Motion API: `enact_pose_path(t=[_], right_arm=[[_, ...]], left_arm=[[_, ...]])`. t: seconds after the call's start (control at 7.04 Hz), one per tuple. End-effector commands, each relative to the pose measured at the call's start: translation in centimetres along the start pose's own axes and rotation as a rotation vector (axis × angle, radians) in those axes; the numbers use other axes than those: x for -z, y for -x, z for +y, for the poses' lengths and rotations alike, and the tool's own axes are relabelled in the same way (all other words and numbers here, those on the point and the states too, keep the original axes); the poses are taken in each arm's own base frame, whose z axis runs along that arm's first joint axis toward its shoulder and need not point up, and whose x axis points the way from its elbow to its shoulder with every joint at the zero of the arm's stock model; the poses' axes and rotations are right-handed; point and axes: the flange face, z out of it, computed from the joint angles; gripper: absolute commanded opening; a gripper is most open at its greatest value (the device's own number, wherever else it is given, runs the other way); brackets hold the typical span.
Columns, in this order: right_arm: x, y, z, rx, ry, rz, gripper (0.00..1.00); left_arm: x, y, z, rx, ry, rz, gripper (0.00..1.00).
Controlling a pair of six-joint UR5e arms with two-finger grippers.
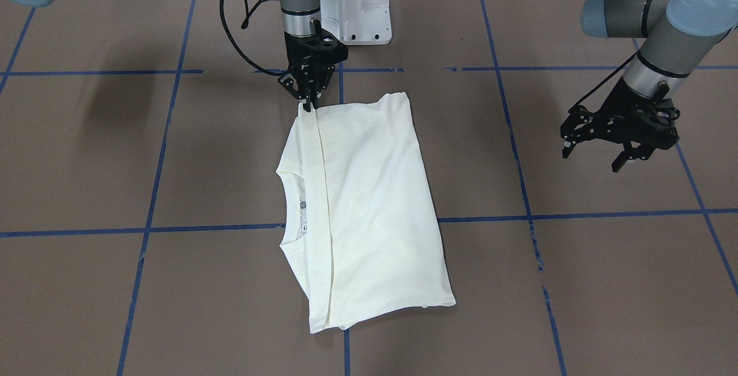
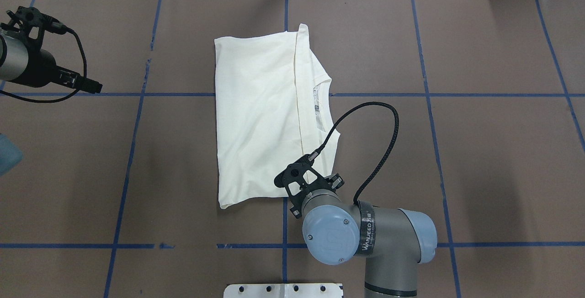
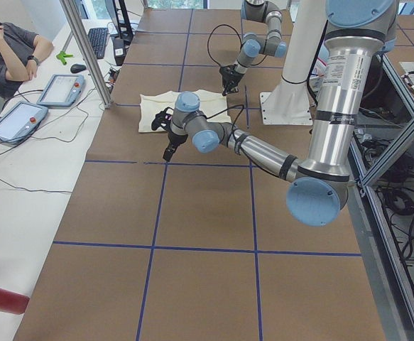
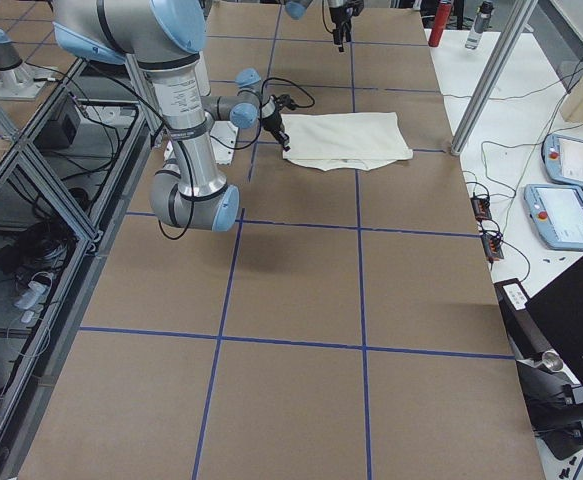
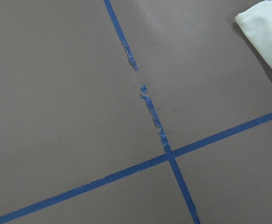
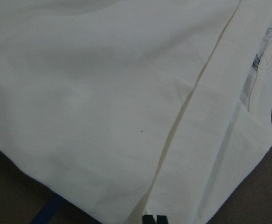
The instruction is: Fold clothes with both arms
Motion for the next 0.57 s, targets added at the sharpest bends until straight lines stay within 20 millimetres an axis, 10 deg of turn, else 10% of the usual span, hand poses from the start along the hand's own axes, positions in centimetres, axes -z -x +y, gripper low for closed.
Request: enact_pose_path(t=[0.0,0.43], right_arm=[[0.2,-0.1,-0.2,-0.006,-0.009,0.001,0.04],[2.0,-3.2,0.2,-0.041,-0.033,-0.003,0.0]], left_arm=[[0.0,0.1,0.1,0.0,0.0,-0.002,1.0],[0.1,0.1,0.1,0.007,-0.003,-0.003,1.0]])
